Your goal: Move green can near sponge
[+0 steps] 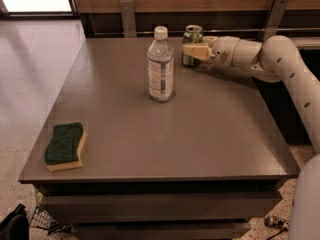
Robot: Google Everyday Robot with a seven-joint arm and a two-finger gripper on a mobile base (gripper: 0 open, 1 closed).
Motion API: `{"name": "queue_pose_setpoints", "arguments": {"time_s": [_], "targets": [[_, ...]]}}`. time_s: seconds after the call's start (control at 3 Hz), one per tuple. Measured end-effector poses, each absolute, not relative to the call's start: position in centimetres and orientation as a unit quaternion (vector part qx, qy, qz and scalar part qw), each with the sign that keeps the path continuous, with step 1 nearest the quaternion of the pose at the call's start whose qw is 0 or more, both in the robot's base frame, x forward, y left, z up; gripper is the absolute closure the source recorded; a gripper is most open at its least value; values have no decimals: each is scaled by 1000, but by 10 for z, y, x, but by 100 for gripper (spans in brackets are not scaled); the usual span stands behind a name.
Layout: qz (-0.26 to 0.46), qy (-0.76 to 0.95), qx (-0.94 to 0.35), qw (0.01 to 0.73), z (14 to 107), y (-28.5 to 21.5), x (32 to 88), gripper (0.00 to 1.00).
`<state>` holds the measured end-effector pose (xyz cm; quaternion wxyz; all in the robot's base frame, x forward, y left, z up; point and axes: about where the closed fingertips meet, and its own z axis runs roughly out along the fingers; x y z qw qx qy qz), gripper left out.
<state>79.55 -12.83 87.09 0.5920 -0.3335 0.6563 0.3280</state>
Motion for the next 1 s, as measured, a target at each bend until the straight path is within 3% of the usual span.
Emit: {"name": "queue_pose_setpoints", "arguments": {"time_s": [1.0], "targets": [[320,648,-324,611,927,-163,749,100]]}}
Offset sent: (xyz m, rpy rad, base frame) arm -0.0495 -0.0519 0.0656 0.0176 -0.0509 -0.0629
